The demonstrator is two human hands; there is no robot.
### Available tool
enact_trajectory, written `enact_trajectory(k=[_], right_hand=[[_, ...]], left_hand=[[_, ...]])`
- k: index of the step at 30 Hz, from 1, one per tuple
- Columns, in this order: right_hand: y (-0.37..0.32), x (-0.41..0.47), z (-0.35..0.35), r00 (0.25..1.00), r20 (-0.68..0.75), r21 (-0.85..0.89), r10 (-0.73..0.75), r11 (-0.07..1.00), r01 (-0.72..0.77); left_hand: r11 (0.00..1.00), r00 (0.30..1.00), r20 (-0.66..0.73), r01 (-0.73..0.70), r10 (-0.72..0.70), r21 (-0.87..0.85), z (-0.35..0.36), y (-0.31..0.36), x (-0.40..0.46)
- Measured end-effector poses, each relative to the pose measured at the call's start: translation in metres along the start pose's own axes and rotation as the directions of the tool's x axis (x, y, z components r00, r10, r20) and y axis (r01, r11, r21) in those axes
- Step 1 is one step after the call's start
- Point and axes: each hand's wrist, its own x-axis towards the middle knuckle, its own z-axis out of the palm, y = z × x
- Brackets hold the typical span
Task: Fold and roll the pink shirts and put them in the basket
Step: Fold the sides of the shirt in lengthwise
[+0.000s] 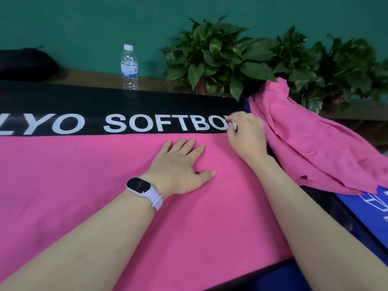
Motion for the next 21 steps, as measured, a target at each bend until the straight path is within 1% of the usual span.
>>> enact_trajectory(k=[1, 2, 3, 4, 5, 6, 7, 8, 9, 10, 12, 14, 16, 19, 21], right_hand=[[-0.025, -0.009, -0.001, 0.993, 0.089, 0.261, -0.076, 0.964, 0.051], [-0.049, -0.022, 0.000, 0.965, 0.205, 0.492, -0.163, 0.870, 0.043], [-0.069, -0.036, 0.004, 0.929, 0.287, 0.621, -0.235, 0.784, 0.006], [-0.078, -0.045, 0.007, 0.903, 0.341, 0.657, -0.260, 0.753, -0.032], [-0.082, -0.049, 0.012, 0.890, 0.387, 0.650, -0.241, 0.756, -0.078], [-0.076, -0.049, 0.012, 0.877, 0.441, 0.604, -0.193, 0.786, -0.130], [-0.065, -0.048, 0.011, 0.859, 0.492, 0.501, -0.143, 0.853, -0.145], [-0.049, -0.046, 0.011, 0.840, 0.532, 0.367, -0.108, 0.923, -0.114], [-0.030, -0.045, 0.010, 0.822, 0.564, 0.241, -0.084, 0.968, -0.066], [-0.010, -0.044, 0.009, 0.809, 0.585, 0.141, -0.052, 0.989, -0.038], [0.027, -0.044, 0.004, 0.808, 0.588, 0.010, 0.044, 0.998, -0.062], [0.051, -0.043, 0.000, 0.818, 0.564, -0.049, 0.117, 0.993, -0.109], [0.057, -0.041, 0.002, 0.826, 0.547, -0.063, 0.136, 0.991, -0.121], [0.049, -0.045, 0.004, 0.849, 0.515, -0.100, 0.120, 0.992, -0.079], [0.043, -0.050, -0.001, 0.879, 0.460, -0.161, 0.126, 0.985, -0.057]], left_hand=[[1.000, 1.000, -0.013, 0.015, -0.016, -0.012, -0.001, 0.002, 0.001], [1.000, 0.999, -0.030, 0.023, -0.023, -0.008, -0.002, 0.003, 0.002], [1.000, 0.999, -0.048, 0.024, -0.023, 0.020, -0.003, 0.004, 0.002], [0.999, 0.998, -0.062, 0.025, -0.022, 0.047, -0.003, 0.007, 0.003], [0.998, 0.998, -0.061, 0.039, -0.035, 0.055, -0.003, 0.006, 0.003], [0.998, 0.997, -0.049, 0.064, -0.063, 0.029, -0.004, 0.004, 0.003], [0.995, 0.995, -0.032, 0.097, -0.097, -0.003, -0.004, 0.003, 0.003], [0.992, 0.992, -0.020, 0.123, -0.124, -0.022, -0.005, 0.001, 0.002], [0.990, 0.990, -0.013, 0.140, -0.141, -0.028, -0.006, -0.001, 0.001], [0.988, 0.989, -0.006, 0.151, -0.151, -0.024, -0.006, -0.004, 0.001], [0.985, 0.985, 0.013, 0.170, -0.170, -0.008, -0.007, -0.009, -0.001], [0.982, 0.982, 0.020, 0.187, -0.187, 0.002, -0.007, -0.013, -0.002], [0.980, 0.980, 0.017, 0.197, -0.197, 0.011, -0.007, -0.013, -0.001], [0.984, 0.984, -0.011, 0.176, -0.176, 0.019, -0.004, -0.013, -0.002], [0.989, 0.988, -0.061, 0.147, -0.145, 0.019, 0.000, -0.015, -0.005]])
